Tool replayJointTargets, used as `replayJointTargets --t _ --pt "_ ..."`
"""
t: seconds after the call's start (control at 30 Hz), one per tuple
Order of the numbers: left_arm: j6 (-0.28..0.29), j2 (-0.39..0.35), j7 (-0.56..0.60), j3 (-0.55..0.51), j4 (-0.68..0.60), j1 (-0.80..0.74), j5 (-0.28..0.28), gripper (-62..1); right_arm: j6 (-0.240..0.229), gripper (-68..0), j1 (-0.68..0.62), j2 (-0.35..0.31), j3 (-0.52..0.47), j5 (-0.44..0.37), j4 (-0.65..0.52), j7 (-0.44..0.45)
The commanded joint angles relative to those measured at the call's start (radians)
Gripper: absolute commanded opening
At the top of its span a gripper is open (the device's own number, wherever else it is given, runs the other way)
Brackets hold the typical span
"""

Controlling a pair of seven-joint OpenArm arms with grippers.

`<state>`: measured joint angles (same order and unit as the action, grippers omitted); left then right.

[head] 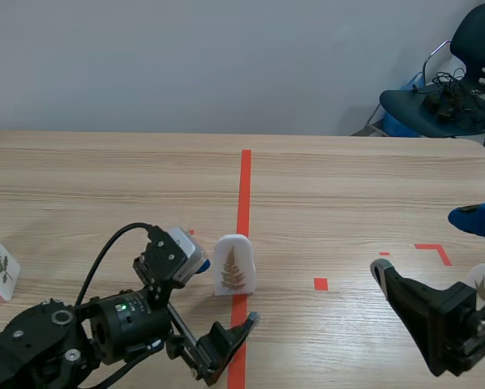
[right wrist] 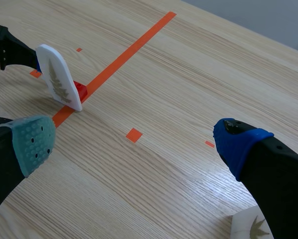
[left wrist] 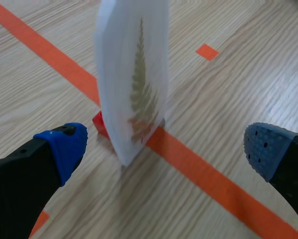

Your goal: Do the leaf sorting experiment

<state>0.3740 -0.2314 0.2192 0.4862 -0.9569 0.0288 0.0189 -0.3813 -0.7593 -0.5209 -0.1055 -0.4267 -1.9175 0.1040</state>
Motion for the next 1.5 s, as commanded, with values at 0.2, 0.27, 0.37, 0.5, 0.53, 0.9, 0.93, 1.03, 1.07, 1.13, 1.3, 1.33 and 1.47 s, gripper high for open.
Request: replayJointTargets --t 0.2,0.27,0.37,0.5,0.53,0.9,0.93,1.03,1.07,1.13,1.3,1.33,1.47 --pt "-0.021 0.018 0.04 -0.006 -0.014 0.022 0.01 -25.6 0.0 0.4 0.011 0.0 -0.012 -0.006 -0.005 0.006" --pt "-0.021 0.018 0.051 -0.006 -0.014 0.021 0.01 -41.3 0.0 0.4 0.011 0.0 -0.012 -0.006 -0.005 0.006" --pt "-0.021 0.018 0.051 -0.006 -0.014 0.021 0.01 -53.8 0.0 0.4 0.011 0.0 -0.012 -0.006 -0.005 0.006" --pt "-0.021 0.017 0.053 -0.006 -0.018 0.021 0.01 -56.8 0.0 0.4 0.011 0.0 -0.012 -0.006 -0.005 0.006" --pt "-0.02 0.017 0.053 -0.006 -0.021 0.021 0.01 -56.8 0.0 0.4 0.011 0.0 -0.012 -0.006 -0.005 0.006" --pt "0.005 -0.073 -0.094 -0.19 -0.39 -0.176 0.158 -56.7 0.0 0.4 0.011 0.0 -0.012 -0.006 -0.005 -0.012" --pt "0.001 -0.074 -0.105 -0.233 -0.423 -0.209 0.159 -56.7 0.0 0.4 0.011 0.0 -0.012 -0.006 -0.005 -0.012" --pt "0.002 -0.07 -0.116 -0.36 -0.486 -0.3 0.222 -56.7 0.0 0.4 0.011 0.0 -0.012 -0.006 -0.005 -0.012" --pt "0.002 -0.068 -0.116 -0.404 -0.495 -0.328 0.244 -56.7 0.0 0.4 0.011 0.0 -0.012 -0.006 -0.005 -0.012" --pt "0.002 -0.068 -0.116 -0.476 -0.497 -0.371 0.285 -56.7 0.0 0.4 0.011 0.0 -0.012 -0.006 -0.005 -0.011" --pt "-0.098 -0.068 -0.115 -0.602 -0.493 -0.416 0.341 -56.7 0.0 0.4 0.014 0.001 -0.012 -0.006 -0.005 -0.012" --pt "-0.121 -0.068 -0.114 -0.618 -0.486 -0.414 0.343 -56.7 0.0 0.4 0.014 0.001 -0.012 -0.006 -0.005 -0.011" --pt "-0.19 -0.073 -0.114 -0.642 -0.422 -0.386 0.381 -56.7 0.0 0.4 0.017 0.001 -0.012 -0.007 -0.005 -0.011"
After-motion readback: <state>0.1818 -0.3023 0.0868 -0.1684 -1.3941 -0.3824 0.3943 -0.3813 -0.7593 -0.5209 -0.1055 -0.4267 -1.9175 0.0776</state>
